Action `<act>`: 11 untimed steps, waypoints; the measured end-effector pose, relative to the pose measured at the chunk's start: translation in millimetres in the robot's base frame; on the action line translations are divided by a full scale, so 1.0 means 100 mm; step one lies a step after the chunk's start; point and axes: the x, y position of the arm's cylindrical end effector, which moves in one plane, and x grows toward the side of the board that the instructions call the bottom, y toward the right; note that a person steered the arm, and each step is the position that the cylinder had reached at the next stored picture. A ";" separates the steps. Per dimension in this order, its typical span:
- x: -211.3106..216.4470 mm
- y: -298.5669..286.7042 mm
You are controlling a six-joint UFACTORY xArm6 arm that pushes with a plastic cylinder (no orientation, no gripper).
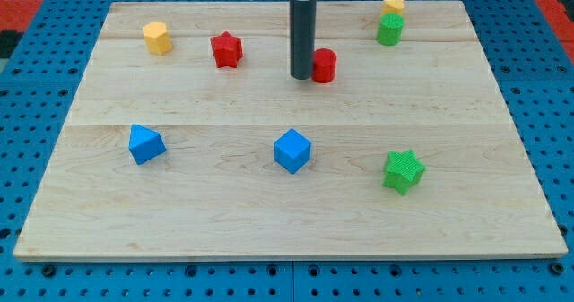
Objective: Slide red circle closer to green circle
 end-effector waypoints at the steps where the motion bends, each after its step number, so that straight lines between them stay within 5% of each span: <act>1: -0.07 0.27; 9: -0.34 1.02; 11: -0.38 0.80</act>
